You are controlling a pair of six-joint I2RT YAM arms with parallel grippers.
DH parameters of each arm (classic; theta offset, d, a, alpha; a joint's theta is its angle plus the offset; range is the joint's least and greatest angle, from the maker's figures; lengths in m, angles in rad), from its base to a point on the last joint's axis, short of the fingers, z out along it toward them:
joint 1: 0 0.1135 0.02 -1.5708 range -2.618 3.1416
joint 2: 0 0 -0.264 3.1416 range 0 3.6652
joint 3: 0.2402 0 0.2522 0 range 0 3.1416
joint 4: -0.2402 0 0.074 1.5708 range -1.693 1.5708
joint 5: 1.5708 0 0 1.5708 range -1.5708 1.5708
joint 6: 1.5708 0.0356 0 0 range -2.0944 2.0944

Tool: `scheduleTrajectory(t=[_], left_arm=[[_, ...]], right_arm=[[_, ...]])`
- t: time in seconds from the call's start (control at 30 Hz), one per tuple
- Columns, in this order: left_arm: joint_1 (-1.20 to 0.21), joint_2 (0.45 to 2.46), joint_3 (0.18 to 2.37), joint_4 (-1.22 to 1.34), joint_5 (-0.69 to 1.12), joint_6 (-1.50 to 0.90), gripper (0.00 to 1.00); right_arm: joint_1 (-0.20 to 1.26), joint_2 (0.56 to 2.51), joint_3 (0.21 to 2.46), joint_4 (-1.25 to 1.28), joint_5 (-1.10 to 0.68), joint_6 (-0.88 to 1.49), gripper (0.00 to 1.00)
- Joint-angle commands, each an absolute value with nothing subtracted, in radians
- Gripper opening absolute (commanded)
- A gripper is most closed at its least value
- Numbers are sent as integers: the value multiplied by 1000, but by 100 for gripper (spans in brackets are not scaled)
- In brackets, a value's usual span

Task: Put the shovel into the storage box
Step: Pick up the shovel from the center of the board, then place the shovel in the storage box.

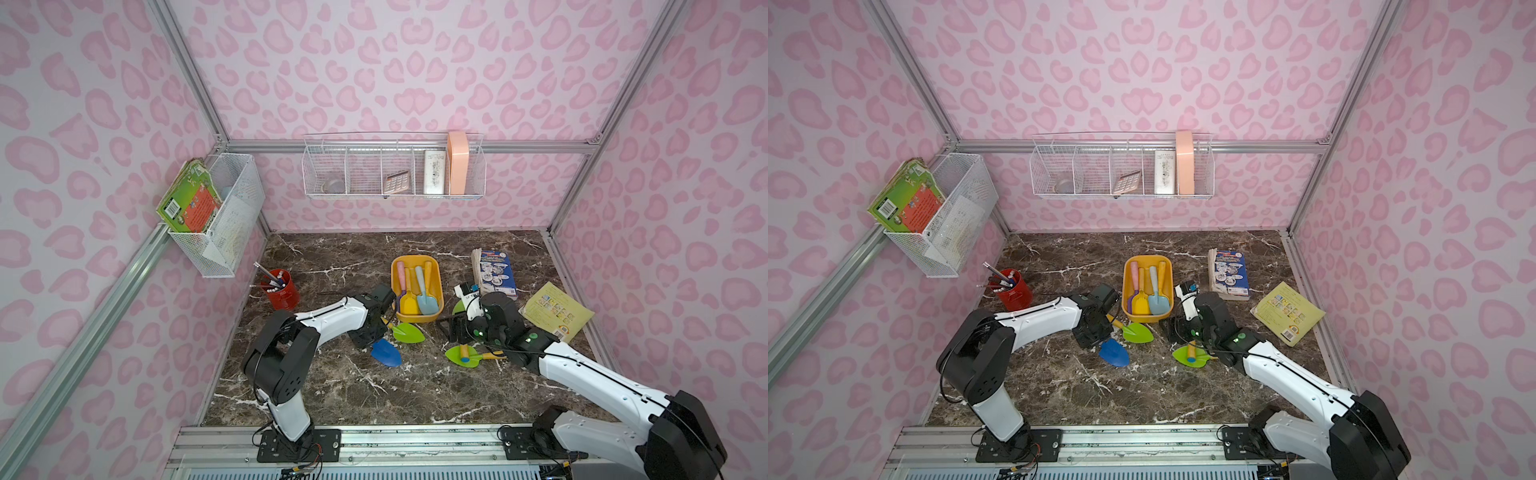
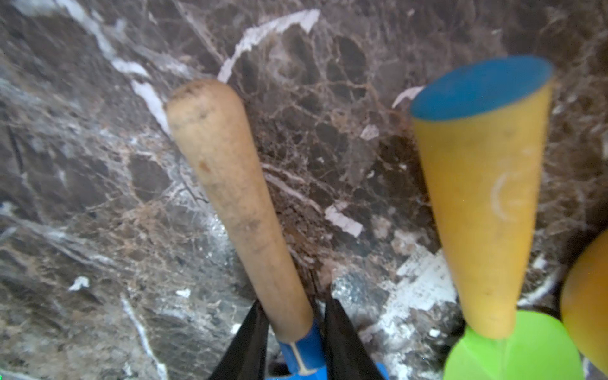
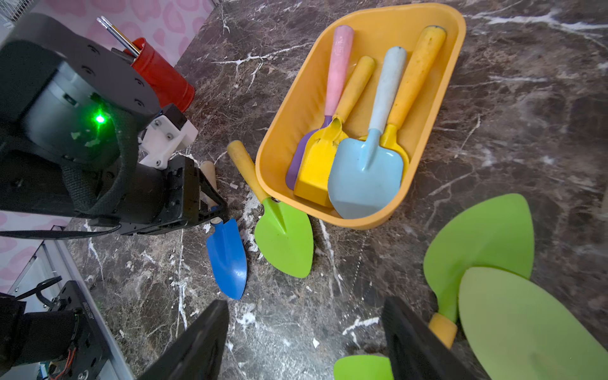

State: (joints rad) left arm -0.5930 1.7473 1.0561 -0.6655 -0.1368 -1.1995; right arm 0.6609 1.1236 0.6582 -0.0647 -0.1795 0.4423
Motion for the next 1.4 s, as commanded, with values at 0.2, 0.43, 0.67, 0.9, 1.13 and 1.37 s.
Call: scheduleTrajectory(t=[0.2, 0.43, 0.67, 0.9, 1.13, 1.37], left_arm=[[-592, 1716, 1037, -689, -168, -1171, 22], [-592, 1647, 1029, -723, -185, -1147, 14], [-594, 1556, 1049, -766, -182, -1075, 13], [-604, 1539, 1165, -855, -154, -945, 13], [-625, 1581, 1306, -886, -119, -871, 13], [-666, 1686, 1477, -916, -93, -812, 13]], right_arm=[[658, 1117, 650, -49, -172, 450, 76], [657, 1110, 645, -46, -170, 455, 76], [655, 1109, 649, -44, -174, 453, 76], [646, 1099, 660, -52, -173, 441, 76], [631, 1080, 657, -60, -188, 439, 76], [624, 1048, 646, -74, -192, 442, 76]])
